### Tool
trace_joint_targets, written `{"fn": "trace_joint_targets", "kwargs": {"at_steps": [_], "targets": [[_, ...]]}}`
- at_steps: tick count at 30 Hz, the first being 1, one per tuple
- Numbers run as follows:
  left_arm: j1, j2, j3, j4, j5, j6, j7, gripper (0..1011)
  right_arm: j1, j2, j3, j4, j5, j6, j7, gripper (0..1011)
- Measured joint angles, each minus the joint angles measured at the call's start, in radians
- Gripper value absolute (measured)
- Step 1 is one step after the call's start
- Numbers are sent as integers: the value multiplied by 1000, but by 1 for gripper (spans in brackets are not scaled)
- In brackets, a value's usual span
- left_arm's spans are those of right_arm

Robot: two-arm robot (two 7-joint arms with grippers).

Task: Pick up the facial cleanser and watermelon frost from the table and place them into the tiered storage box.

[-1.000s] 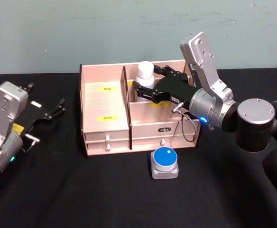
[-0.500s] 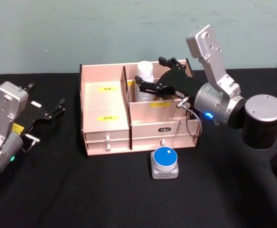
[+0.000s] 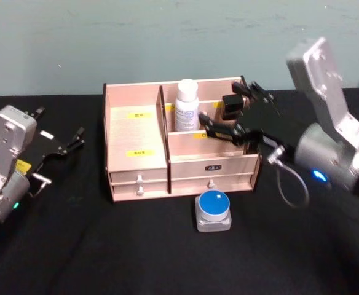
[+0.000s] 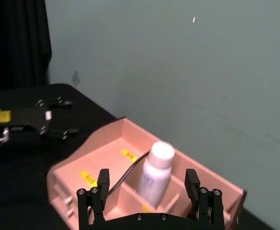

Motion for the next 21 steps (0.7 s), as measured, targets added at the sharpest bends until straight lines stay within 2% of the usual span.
{"fn": "trace_joint_targets", "kwargs": {"at_steps": [1,3,6,9,10,14,21], "targets": [[0,0,0,0,0,0,0,1001,-42,21,14,-48,7,10,-8,1002],[0,0,0,0,0,0,0,1001,-82,40,29,-88,13,19,-15,1003],[0,0,0,0,0,0,0,1001,-181,79,60,-168,22,24,-32,1003],[0,0,0,0,0,0,0,1001,-239,99,77,-203,24,24,-41,1002],[0,0,0,0,0,0,0,1001,-275,109,85,-221,25,24,-46,1003],[0,0,0,0,0,0,0,1001,-355,125,100,-242,25,18,-54,1003],[0,0,0,0,0,0,0,1001,-419,123,100,-217,11,23,-66,1002]]}}
